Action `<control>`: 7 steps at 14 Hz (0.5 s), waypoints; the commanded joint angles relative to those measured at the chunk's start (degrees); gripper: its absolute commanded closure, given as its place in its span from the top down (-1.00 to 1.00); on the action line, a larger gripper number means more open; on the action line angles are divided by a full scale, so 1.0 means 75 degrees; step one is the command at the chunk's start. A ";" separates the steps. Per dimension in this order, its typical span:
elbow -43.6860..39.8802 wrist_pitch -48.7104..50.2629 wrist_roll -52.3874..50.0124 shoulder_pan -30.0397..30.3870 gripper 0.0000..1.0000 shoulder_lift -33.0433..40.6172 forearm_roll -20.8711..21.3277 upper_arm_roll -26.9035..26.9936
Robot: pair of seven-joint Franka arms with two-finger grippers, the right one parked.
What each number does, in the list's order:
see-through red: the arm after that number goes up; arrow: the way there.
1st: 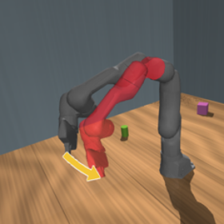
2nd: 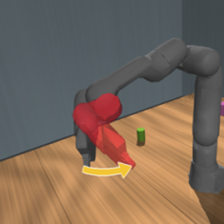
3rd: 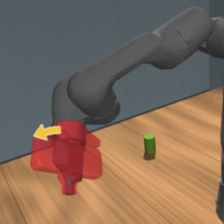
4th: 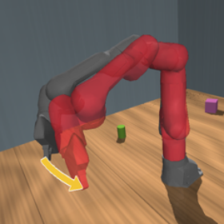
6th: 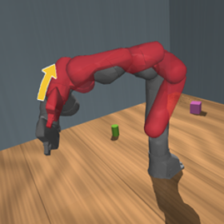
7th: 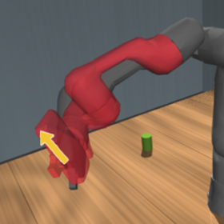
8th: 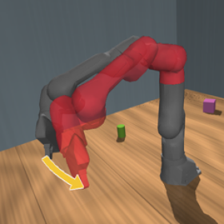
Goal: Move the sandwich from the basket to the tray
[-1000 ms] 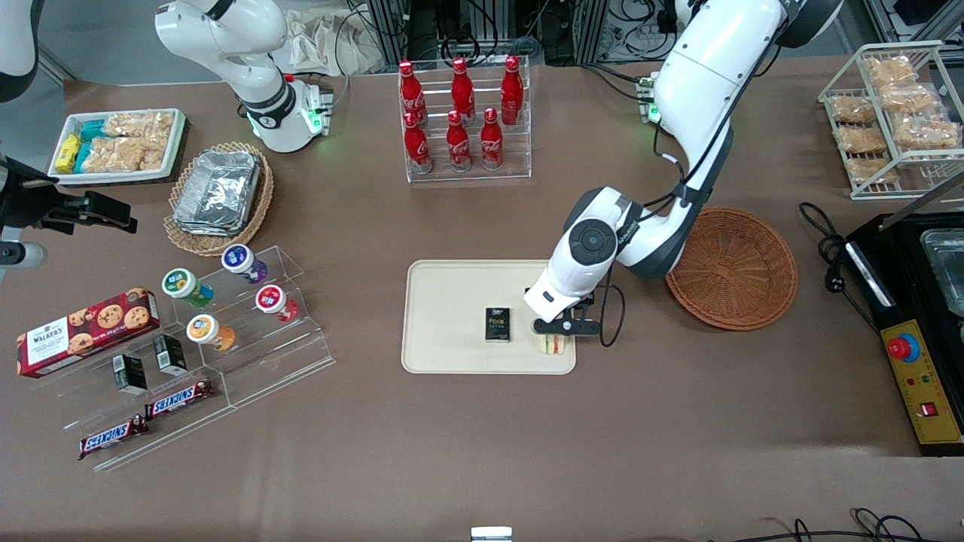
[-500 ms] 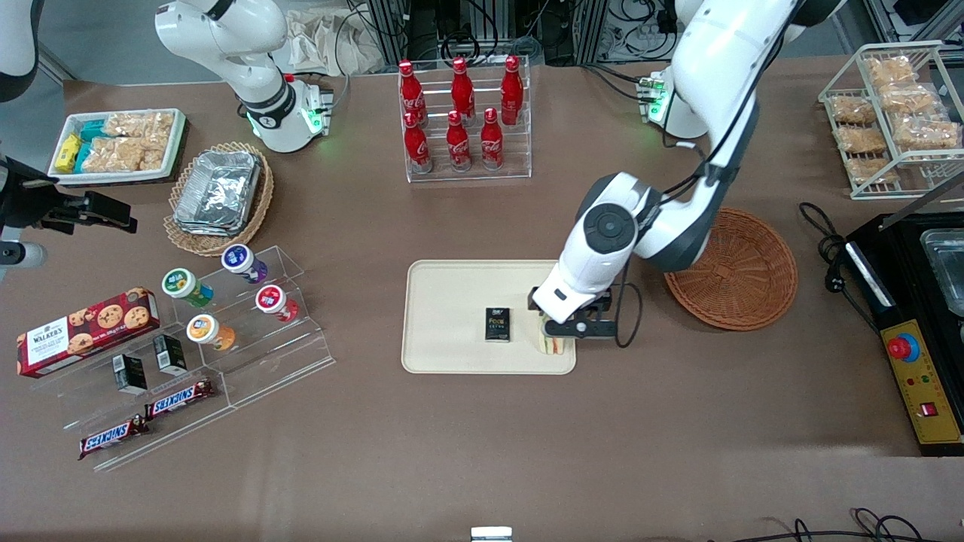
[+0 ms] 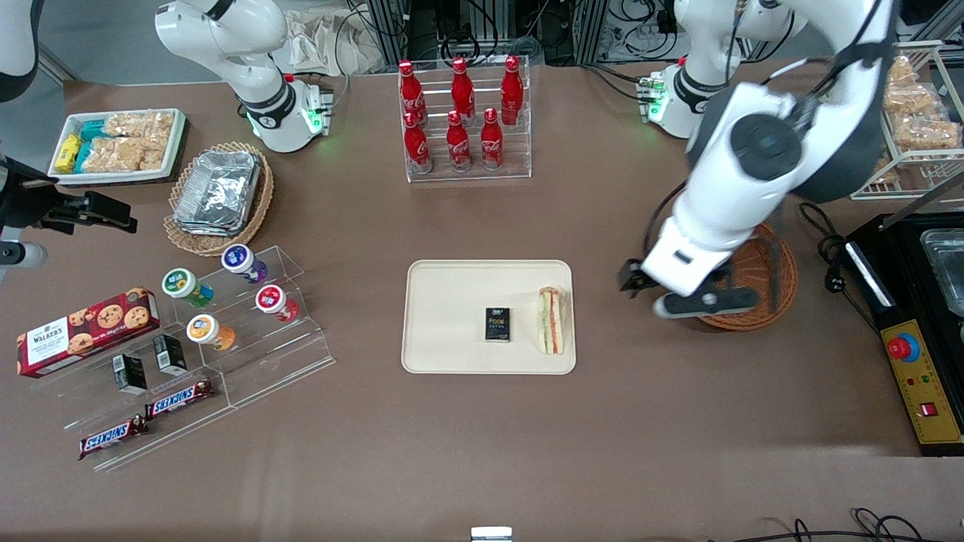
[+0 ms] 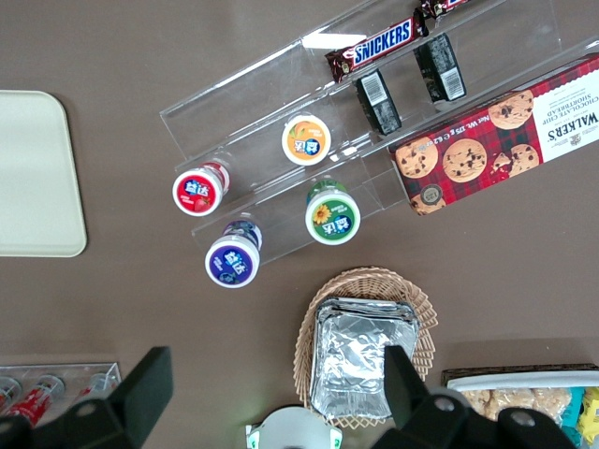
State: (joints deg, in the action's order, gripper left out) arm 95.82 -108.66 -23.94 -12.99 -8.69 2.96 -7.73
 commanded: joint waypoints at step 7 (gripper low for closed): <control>-0.0023 0.1173 0.3979 0.0573 1.00 0.0926 -0.0255 0.1781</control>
State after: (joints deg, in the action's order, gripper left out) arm 98.79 -102.33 5.75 -8.61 -1.31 1.09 6.31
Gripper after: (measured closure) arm 0.000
